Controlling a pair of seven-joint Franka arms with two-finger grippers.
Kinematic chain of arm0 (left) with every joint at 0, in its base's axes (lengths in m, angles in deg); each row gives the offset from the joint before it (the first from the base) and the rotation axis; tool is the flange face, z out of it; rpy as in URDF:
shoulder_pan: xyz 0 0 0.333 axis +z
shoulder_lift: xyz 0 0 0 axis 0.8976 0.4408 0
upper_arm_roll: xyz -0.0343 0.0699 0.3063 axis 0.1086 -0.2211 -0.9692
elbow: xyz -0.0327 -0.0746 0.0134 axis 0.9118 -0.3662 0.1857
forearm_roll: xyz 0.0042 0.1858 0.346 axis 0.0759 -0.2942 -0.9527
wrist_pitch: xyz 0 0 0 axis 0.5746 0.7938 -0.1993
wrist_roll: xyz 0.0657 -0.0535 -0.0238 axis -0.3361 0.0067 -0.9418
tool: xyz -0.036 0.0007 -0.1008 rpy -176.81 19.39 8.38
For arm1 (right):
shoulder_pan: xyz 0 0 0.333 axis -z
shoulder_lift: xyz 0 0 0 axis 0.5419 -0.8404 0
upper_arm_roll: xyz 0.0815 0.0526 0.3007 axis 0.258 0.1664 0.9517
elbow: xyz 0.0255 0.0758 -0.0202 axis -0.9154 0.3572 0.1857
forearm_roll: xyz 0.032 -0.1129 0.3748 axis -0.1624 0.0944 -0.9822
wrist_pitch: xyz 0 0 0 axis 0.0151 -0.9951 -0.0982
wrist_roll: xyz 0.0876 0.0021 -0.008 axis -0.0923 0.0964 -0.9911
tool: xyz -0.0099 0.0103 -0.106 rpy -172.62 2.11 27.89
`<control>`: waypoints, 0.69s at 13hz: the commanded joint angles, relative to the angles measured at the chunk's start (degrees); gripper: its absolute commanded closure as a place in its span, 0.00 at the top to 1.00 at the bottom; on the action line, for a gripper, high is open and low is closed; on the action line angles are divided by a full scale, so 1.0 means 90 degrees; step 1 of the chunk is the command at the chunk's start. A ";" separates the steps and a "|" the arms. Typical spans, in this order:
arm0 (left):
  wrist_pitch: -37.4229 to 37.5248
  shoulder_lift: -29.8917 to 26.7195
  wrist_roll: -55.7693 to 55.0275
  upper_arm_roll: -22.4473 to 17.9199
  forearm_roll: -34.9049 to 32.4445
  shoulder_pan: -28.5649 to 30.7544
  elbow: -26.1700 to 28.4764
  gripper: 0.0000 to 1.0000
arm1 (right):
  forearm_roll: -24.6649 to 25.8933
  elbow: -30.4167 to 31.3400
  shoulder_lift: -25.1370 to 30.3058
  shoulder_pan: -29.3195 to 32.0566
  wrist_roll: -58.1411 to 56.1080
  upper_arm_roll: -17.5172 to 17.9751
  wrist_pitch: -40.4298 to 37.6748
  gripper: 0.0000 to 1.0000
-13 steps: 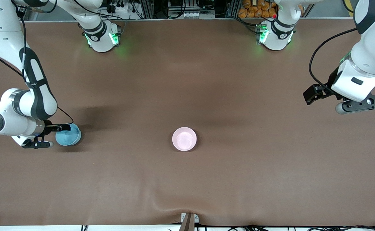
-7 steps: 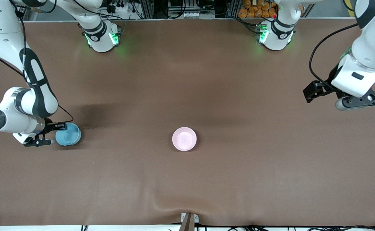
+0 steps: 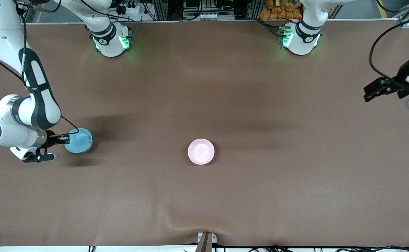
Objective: Stack pink and blue bowls on white bowl
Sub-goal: 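Grasp the light blue bowl's rim with the right gripper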
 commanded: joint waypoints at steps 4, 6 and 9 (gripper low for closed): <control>0.0254 -0.0527 -0.0068 -0.0151 0.0338 -0.0148 0.0299 1.00 | -0.0908 -0.0609 0.0161 -0.0614 0.0413 0.0566 -0.0404 0.00; 0.0313 -0.0556 -0.0048 -0.0093 0.0329 -0.0157 0.0338 1.00 | -0.0909 -0.0628 0.0258 -0.1130 0.1427 0.0567 -0.0541 0.00; 0.0478 -0.0566 -0.0058 0.0044 0.0329 -0.0148 0.0299 1.00 | -0.1103 -0.0638 0.0347 -0.1950 0.2814 0.0576 -0.0542 0.00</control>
